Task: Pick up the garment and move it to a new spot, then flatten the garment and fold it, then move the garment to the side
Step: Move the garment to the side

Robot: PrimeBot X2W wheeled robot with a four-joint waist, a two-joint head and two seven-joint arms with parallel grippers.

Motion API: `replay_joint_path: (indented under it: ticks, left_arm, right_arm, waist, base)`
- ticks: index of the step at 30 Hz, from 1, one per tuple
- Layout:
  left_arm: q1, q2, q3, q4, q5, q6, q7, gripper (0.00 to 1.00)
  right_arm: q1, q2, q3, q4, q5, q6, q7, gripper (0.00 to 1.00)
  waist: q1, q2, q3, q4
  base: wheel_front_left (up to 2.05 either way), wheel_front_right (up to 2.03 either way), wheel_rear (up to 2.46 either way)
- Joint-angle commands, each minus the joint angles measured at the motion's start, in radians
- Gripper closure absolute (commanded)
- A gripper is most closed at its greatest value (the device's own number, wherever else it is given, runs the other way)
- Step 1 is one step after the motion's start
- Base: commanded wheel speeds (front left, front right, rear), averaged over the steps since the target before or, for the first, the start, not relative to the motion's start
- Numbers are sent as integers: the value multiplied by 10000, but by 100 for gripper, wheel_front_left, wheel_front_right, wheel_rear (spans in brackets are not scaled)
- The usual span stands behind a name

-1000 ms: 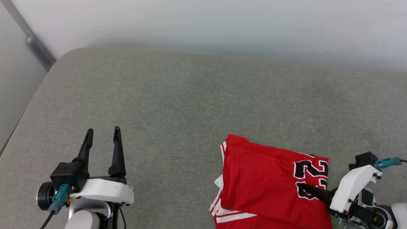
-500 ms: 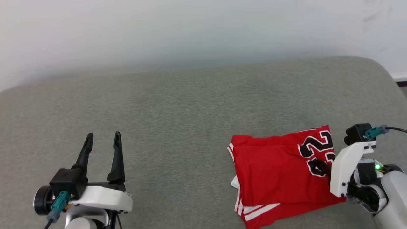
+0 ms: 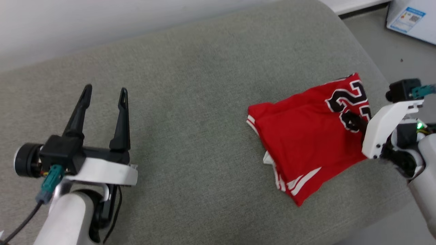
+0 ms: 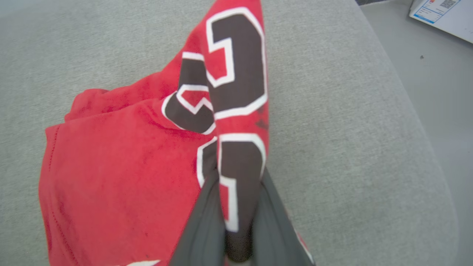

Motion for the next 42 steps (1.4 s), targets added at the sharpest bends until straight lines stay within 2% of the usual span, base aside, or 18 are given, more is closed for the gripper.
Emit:
replay_joint_path:
  ticks: [1, 8, 13, 17, 18, 19, 22, 30, 37, 42]
  left_arm:
    - [-392, 123, -57, -179, 125, -54, 154, 0]
    - [-2018, 269, -422, -808, 505, -328, 675, 0]
    - [-2758, 205, -642, -836, 615, -436, 779, 0]
    - [-3074, 167, -748, -788, 667, -513, 792, 0]
    - [-3130, 179, -786, -772, 679, -535, 820, 0]
    - [-3168, 186, -810, -739, 677, -548, 822, 0]
    - [-3168, 195, -860, -631, 643, -582, 772, 0]
    - [-2472, 85, -764, -52, 297, -430, 381, 0]
    - [-1238, -94, -600, 483, -163, -214, -84, 0]
    - [-520, -288, -494, 804, -470, -70, -367, 0]
  right_arm:
    - [-482, -112, -38, 201, 12, -9, -220, 100]
    - [-2183, -929, -862, 1610, -160, -11, -1486, 100]
    - [-3028, -1345, -1565, 2768, -521, -11, -2167, 100]
    - [-3320, -1175, -1728, 3529, -739, -9, -2430, 99]
    - [-3376, -1095, -1761, 3657, -776, -9, -2550, 55]
    - [-3412, -1008, -1786, 3804, -825, -9, -2664, 0]
    - [-3457, -875, -1786, 4161, -912, -9, -3046, 0]
    - [-3134, -1205, -1287, 4516, -1694, -11, -4255, 0]
    - [-2065, -878, -735, 3796, -1716, -11, -5076, 0]
    - [-991, -578, -438, 2910, -1624, -9, -5568, 0]
  waist:
    - [-1, 0, 1527, -546]
    - [-1, 0, 3141, -194]
    - [-1, 0, 3763, 21]
    - [-1, 0, 3988, 140]
    - [-1, 0, 4023, 154]
    - [-1, 0, 4037, 164]
    - [-1, 0, 3989, 195]
    - [-1, 0, 3043, 133]
    - [-1, 0, 1686, 12]
    - [-1, 0, 852, 234]
  base:
    - [0, 0, 0]
    - [0, 0, 0]
    - [0, 0, 0]
    - [0, 0, 0]
    - [0, 0, 0]
    - [0, 0, 0]
    - [0, 0, 0]
    - [0, 0, 0]
    - [0, 0, 0]
    - [0, 0, 0]
